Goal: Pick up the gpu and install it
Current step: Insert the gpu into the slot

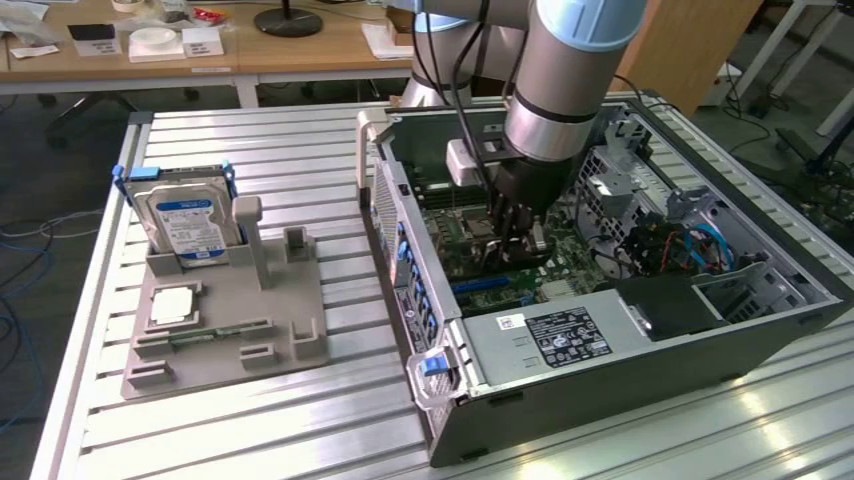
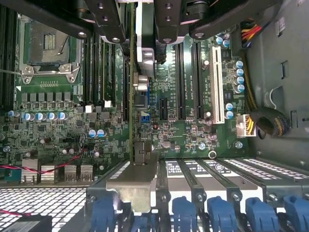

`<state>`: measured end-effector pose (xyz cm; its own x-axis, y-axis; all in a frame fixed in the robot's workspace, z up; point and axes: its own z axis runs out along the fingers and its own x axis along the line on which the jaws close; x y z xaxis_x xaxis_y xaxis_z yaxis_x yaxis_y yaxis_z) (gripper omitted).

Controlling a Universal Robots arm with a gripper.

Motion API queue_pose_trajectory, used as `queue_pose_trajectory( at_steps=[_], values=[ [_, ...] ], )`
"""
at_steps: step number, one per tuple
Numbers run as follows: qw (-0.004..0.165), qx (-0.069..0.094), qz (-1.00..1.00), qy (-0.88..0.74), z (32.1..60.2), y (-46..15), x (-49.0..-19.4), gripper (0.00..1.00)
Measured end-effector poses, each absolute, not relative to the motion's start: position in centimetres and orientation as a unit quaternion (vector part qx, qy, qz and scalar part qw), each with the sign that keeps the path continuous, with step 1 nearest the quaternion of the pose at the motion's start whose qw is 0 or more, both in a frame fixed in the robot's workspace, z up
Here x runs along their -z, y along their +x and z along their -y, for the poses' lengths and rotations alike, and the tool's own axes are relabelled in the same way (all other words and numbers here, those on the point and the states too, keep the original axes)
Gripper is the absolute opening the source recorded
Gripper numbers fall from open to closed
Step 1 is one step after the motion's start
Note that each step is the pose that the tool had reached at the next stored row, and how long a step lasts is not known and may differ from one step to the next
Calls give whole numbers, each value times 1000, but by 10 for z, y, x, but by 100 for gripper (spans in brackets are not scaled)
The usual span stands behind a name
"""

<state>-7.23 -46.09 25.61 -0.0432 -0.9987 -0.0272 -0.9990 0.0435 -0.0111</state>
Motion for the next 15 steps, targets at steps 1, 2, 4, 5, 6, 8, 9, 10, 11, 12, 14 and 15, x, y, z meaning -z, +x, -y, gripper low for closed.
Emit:
queue_pose_trajectory(
  at_steps=[1,2,4,5,6,8,9,10,11,12,14,15],
  values=[
    [14,-5,-722,-692,461,-72,-255,28],
    [14,-5,-722,-692,461,-72,-255,28],
    [13,-5,-722,-692,461,-72,-254,28],
    [13,-5,-722,-692,462,-73,-254,28],
    [13,-5,-722,-692,462,-73,-254,28],
    [13,-5,-722,-692,462,-73,-253,28],
    [13,-5,-722,-692,462,-73,-253,28],
    [13,-5,-722,-692,462,-73,-252,28],
    [13,-4,-722,-692,462,-73,-252,28],
    [13,-4,-722,-692,462,-73,-251,28],
    [12,-4,-722,-692,463,-74,-250,28],
    [12,-4,-722,-692,463,-74,-250,28]
  ],
)
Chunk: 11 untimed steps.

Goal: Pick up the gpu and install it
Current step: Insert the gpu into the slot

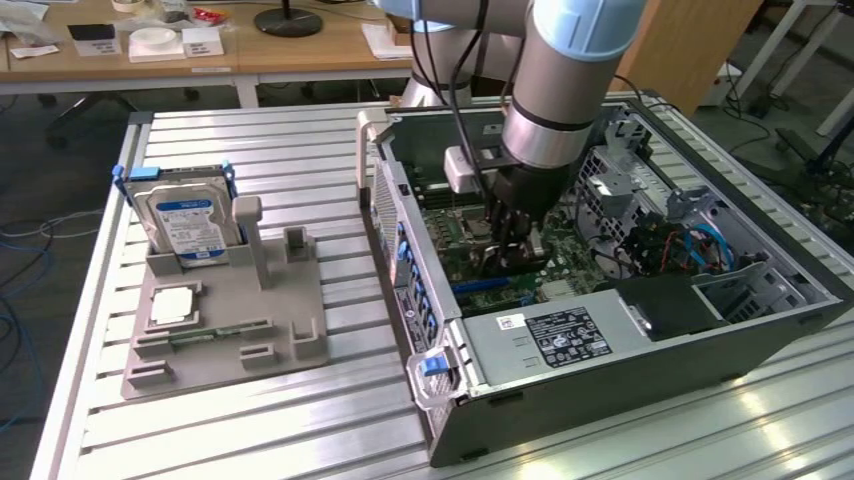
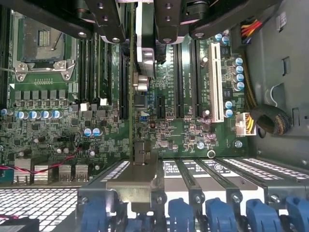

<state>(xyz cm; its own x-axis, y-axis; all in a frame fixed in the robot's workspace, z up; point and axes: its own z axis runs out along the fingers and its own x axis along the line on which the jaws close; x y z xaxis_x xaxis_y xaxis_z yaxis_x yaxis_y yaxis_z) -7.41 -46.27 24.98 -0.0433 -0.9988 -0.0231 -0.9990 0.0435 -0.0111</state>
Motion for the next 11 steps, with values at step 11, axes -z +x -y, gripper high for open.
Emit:
queue_pose_trajectory(
  at_steps=[11],
  values=[
    [12,-4,-722,-692,463,-77,-246,28]
  ],
)
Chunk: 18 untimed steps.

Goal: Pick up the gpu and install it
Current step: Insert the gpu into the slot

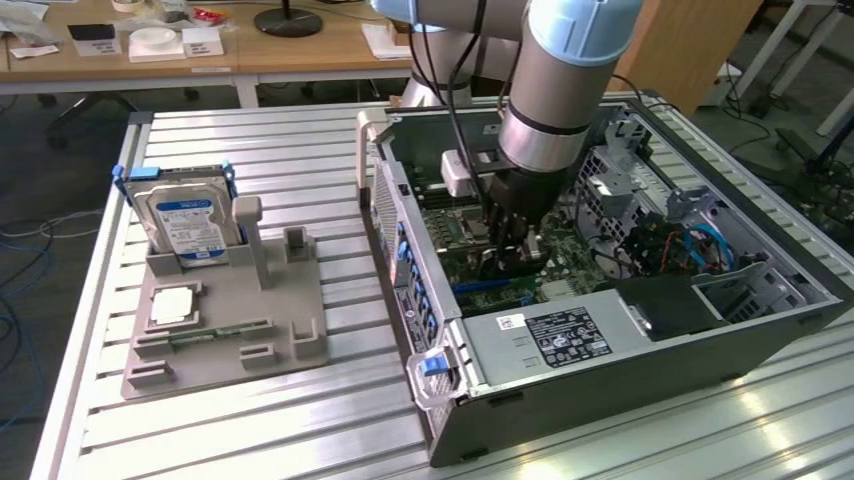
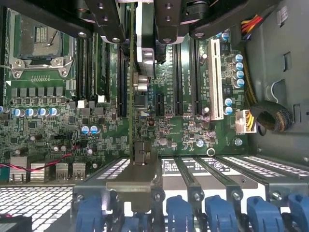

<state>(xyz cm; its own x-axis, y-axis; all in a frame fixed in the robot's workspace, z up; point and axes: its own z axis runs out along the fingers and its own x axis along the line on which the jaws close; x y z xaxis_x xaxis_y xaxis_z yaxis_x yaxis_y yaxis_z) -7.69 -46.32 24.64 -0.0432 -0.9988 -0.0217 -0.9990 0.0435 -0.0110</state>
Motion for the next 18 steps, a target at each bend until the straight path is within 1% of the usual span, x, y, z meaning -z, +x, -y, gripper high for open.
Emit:
queue_pose_trajectory(
  at_steps=[18],
  values=[
    [12,-4,-722,-692,463,-81,-241,28]
  ],
)
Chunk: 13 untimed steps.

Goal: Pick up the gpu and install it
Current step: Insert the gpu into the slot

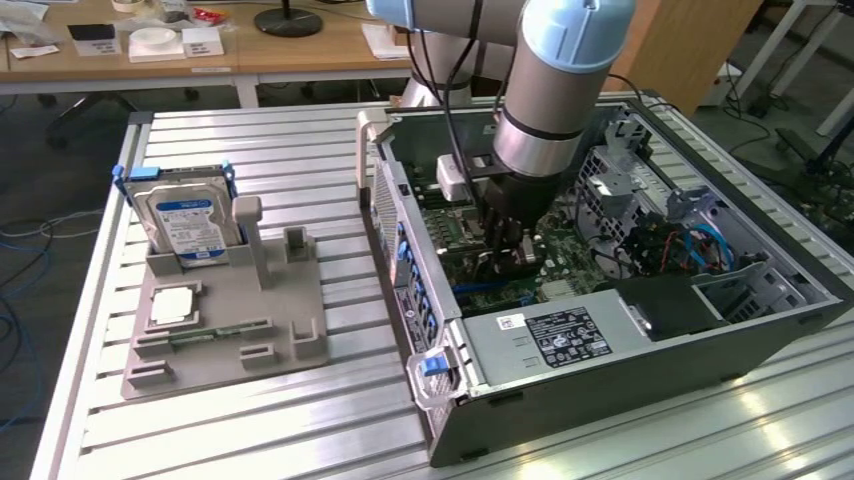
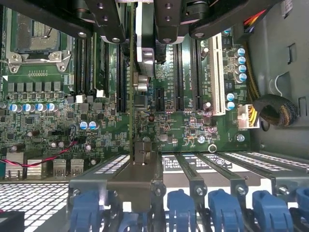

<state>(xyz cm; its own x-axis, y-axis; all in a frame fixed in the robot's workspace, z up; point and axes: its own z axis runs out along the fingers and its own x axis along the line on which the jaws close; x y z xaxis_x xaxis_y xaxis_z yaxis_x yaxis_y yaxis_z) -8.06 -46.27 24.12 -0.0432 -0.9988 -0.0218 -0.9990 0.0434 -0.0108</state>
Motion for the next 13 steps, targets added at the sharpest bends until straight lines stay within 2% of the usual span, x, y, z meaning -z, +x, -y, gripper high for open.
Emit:
queue_pose_trajectory(
  at_steps=[13],
  values=[
    [11,-4,-722,-692,462,-82,-237,28]
  ],
)
